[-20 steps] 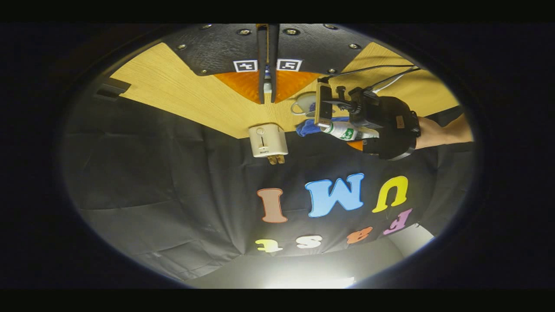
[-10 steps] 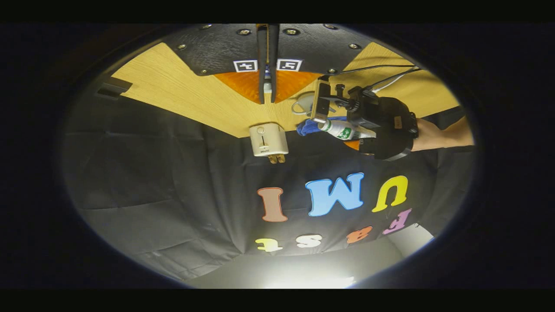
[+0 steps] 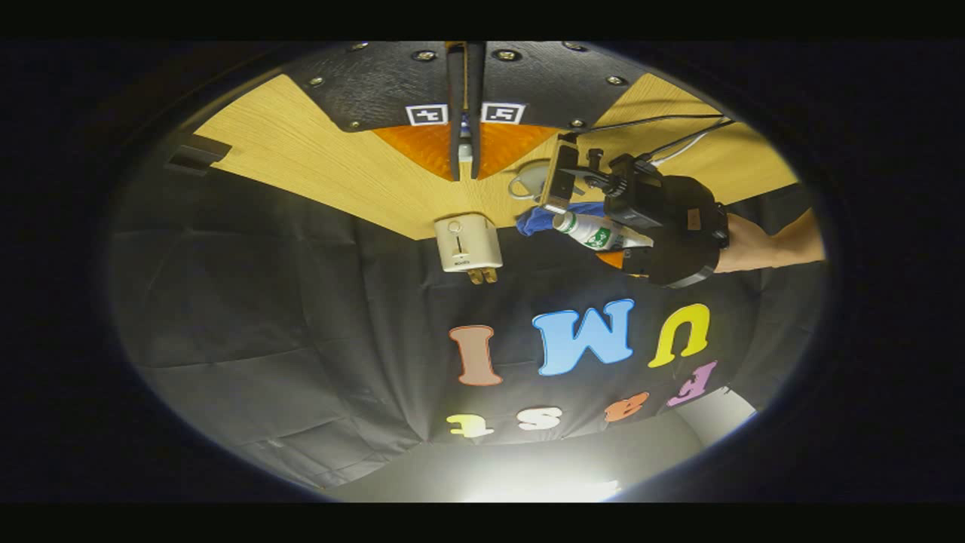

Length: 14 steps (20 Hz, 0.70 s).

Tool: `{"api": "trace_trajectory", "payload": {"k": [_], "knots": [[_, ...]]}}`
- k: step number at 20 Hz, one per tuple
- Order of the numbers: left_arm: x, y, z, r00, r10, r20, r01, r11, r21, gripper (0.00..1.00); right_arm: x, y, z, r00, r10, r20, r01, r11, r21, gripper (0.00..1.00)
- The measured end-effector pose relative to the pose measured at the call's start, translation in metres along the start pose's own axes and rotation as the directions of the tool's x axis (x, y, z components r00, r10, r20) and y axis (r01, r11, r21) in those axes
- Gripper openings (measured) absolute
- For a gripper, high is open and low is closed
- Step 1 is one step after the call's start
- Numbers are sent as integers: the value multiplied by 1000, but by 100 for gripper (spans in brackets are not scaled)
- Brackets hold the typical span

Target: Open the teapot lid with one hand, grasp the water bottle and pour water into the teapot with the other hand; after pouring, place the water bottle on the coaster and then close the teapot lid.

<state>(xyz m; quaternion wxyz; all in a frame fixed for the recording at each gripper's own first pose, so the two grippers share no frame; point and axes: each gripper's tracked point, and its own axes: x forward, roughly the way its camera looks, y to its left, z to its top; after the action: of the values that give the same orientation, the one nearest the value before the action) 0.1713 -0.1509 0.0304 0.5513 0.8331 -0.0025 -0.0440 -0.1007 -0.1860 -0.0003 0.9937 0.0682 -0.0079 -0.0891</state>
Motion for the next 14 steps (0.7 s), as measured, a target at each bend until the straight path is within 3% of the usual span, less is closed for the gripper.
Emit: {"api": "trace_trajectory", "payload": {"k": [2, 3, 6, 8, 14], "knots": [[0, 3, -4, 1000, 3, -2, -3, 1000, 10, 82, -2, -1, 1, 1000, 2, 5, -2, 1000, 1, 2], [0, 5, -4, 1000, 5, -3, -5, 1000, 15, 75, -2, 0, 1, 1000, 2, 5, -2, 1000, 1, 2], [0, 6, -5, 1000, 12, -6, -12, 999, 32, 82, -2, -1, 0, 1000, 1, 3, -1, 1000, 2, 2], [-1, 7, -5, 1000, 13, -8, -13, 999, 36, 74, -3, -2, 1, 1000, -2, 4, 2, 1000, 0, 2], [-2, 5, -3, 1000, 1, -5, -1, 999, 32, 74, -3, -2, -1, 1000, -1, -2, 1, 1000, -9, 2]]}}
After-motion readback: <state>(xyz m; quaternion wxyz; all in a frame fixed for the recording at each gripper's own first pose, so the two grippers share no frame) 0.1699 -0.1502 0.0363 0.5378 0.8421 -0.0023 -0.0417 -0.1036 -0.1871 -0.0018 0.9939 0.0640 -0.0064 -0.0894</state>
